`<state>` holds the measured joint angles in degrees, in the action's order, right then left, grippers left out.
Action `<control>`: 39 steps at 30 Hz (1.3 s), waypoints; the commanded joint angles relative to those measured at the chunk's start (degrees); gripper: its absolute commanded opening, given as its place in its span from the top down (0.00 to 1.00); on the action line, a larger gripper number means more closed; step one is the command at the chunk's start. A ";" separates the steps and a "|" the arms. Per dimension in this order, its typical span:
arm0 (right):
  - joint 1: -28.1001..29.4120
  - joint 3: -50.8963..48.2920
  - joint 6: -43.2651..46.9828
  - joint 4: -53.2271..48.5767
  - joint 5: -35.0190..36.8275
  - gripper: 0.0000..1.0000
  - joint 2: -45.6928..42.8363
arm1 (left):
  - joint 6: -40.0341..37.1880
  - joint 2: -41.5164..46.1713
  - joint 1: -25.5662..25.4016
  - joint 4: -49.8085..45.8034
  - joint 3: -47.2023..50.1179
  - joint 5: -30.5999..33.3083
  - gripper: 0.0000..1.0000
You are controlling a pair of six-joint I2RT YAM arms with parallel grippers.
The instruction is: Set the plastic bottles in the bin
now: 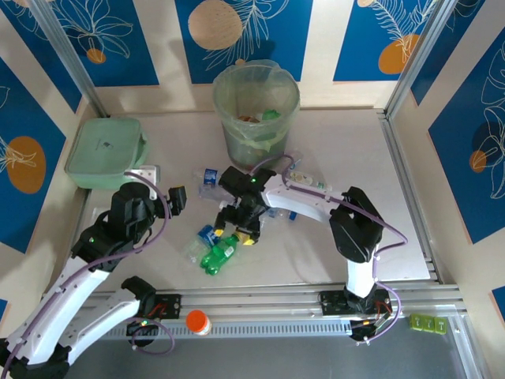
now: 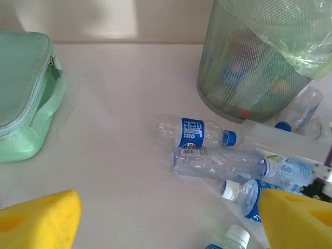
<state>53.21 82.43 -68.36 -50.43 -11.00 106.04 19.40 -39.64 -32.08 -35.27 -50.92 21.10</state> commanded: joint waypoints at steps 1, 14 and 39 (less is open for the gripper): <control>0.51 -4.34 -14.00 3.46 -1.08 0.22 -2.89 | -0.89 0.99 -0.26 -0.16 0.56 1.56 0.12; 3.20 -6.11 -25.68 9.94 -0.16 0.10 1.35 | -1.03 2.55 -0.27 0.12 0.73 1.45 0.12; 0.85 -10.34 -29.02 16.78 -0.30 0.34 5.94 | -1.42 2.57 -0.27 0.38 0.91 1.42 0.12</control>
<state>54.85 71.37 -97.47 -32.58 -12.53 112.20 18.96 -37.23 -32.08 -35.24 -50.61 21.71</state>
